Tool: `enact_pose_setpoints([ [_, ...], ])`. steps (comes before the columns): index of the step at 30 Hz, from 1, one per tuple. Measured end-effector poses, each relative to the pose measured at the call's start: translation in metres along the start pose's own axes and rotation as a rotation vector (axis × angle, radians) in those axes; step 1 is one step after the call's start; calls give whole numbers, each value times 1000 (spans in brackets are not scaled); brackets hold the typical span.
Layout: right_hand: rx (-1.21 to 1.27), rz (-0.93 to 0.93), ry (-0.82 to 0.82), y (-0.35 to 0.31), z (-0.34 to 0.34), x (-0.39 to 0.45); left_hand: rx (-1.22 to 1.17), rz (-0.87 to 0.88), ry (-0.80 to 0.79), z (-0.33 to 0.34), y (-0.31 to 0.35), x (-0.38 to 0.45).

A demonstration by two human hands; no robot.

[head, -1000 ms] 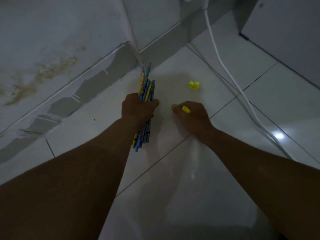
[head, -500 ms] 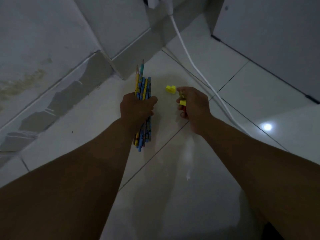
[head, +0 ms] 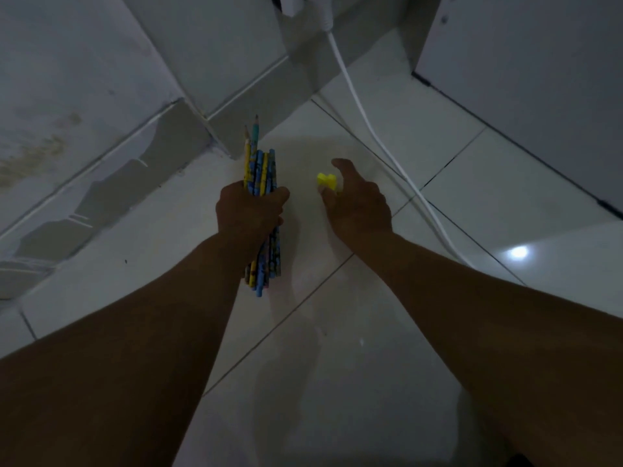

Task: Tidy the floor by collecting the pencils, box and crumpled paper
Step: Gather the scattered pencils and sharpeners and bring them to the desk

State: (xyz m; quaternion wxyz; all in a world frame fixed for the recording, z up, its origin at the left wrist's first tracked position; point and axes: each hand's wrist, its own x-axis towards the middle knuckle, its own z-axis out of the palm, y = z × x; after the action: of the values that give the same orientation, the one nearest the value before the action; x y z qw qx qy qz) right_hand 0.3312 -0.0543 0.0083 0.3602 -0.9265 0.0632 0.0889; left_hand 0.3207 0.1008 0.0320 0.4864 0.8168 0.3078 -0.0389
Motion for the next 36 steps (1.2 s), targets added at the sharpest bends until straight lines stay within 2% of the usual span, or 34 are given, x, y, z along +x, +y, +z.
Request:
enact_pose_setpoints([
  [4, -157, -45, -65, 2, 4, 5, 13, 8, 3, 1, -2, 0],
  [7, -145, -45, -65, 7, 10, 9, 7, 3, 8, 0, -2, -1],
  [10, 48, -29, -24, 8, 14, 12, 1, 2, 14, 1, 1, 0],
  [15, 383, 149, 9, -1, 5, 14, 12, 7, 22, -3, 11, 1],
  [20, 346, 108, -28, -14, -15, -10, 31, -2, 26, -19, 23, -24],
  [26, 360, 83, -86, -39, -80, -53, 32, -97, -12, -44, 62, -72],
  [31, 364, 111, -31, -82, -154, -82, 15, -77, -54, -74, 125, -117],
  [36, 385, 100, 17, -143, -247, -110, -31, -31, -99, -118, 216, -161],
])
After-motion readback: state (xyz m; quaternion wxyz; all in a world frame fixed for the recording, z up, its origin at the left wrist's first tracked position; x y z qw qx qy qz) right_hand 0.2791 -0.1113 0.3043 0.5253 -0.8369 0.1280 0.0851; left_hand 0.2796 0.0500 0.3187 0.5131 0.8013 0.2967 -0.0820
